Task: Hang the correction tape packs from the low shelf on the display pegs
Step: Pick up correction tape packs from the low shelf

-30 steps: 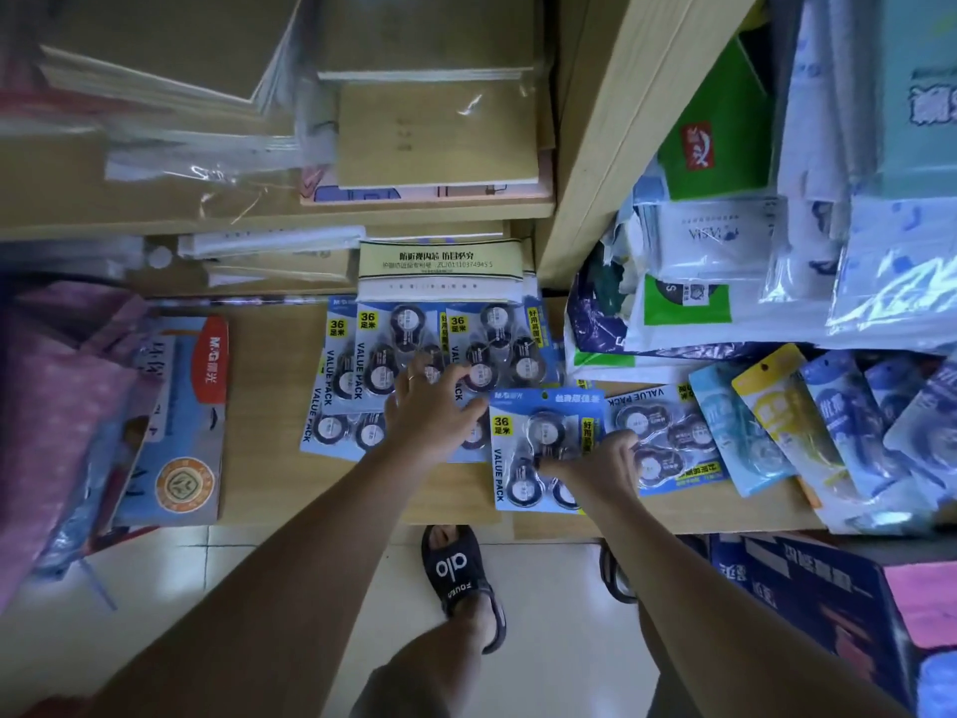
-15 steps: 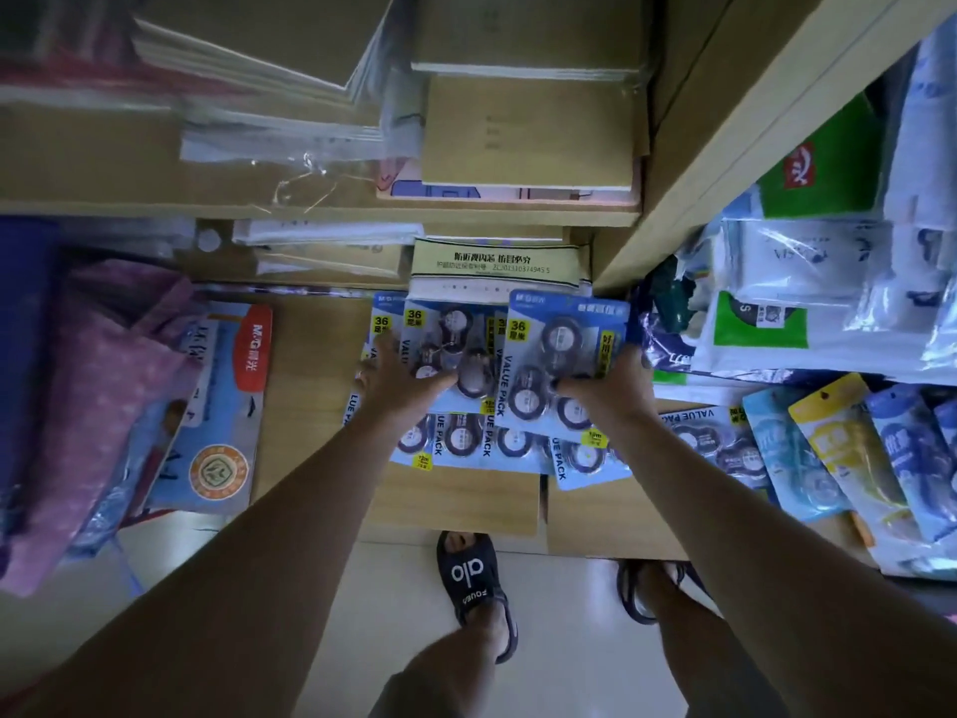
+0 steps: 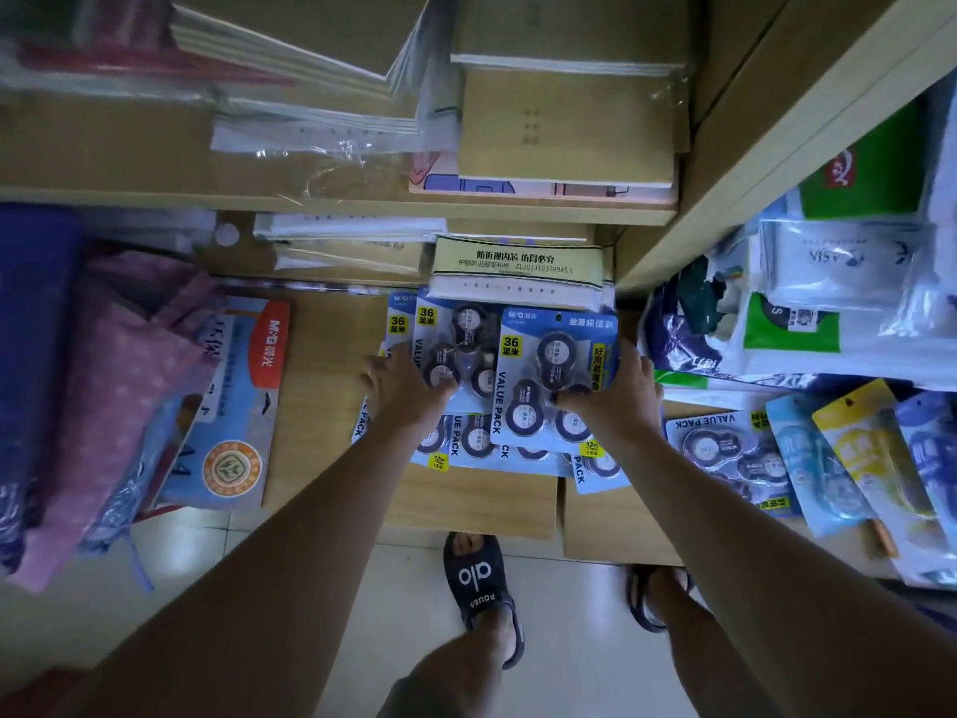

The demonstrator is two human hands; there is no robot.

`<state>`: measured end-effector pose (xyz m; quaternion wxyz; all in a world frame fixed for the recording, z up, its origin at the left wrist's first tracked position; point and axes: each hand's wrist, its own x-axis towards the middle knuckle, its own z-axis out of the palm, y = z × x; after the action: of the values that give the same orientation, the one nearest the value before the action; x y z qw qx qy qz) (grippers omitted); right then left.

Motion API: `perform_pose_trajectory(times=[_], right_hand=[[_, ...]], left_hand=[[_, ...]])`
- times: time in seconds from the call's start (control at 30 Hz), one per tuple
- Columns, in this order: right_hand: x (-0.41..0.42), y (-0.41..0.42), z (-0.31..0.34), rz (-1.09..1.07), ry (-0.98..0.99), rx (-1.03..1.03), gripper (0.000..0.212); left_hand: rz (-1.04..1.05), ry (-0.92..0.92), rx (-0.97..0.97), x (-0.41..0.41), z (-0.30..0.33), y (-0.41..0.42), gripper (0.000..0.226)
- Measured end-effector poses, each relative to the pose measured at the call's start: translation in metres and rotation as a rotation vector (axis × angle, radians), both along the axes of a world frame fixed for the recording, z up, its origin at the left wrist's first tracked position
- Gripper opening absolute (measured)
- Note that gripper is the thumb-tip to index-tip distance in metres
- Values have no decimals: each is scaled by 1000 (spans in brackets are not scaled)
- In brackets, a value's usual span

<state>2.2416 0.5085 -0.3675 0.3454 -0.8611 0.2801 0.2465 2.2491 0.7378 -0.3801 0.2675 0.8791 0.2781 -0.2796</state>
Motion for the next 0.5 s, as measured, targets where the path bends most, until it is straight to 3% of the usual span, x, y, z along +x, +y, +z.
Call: perform_pose_trajectory(times=[0.07, 0.17, 0.23, 0.33, 0.4, 0.5], right_hand=[[-6, 3, 1, -32, -44, 1, 114], [-14, 4, 0, -256, -26, 158, 106], [-22, -2, -4, -388, 27, 291, 85], [-31, -9, 5, -479, 69, 449, 39], [-41, -14, 16, -521, 70, 537, 37], [-57, -22, 42, -561, 96, 676, 42]], left_hand=[[-48, -16, 35, -4, -2, -2, 74], [106, -47, -117, -11, 1, -4, 72], [216, -72, -259, -16, 3, -3, 57], [243, -37, -373, -21, 12, -2, 57], [252, -39, -431, -26, 21, -1, 61], [284, -45, -477, -36, 46, 3, 50]])
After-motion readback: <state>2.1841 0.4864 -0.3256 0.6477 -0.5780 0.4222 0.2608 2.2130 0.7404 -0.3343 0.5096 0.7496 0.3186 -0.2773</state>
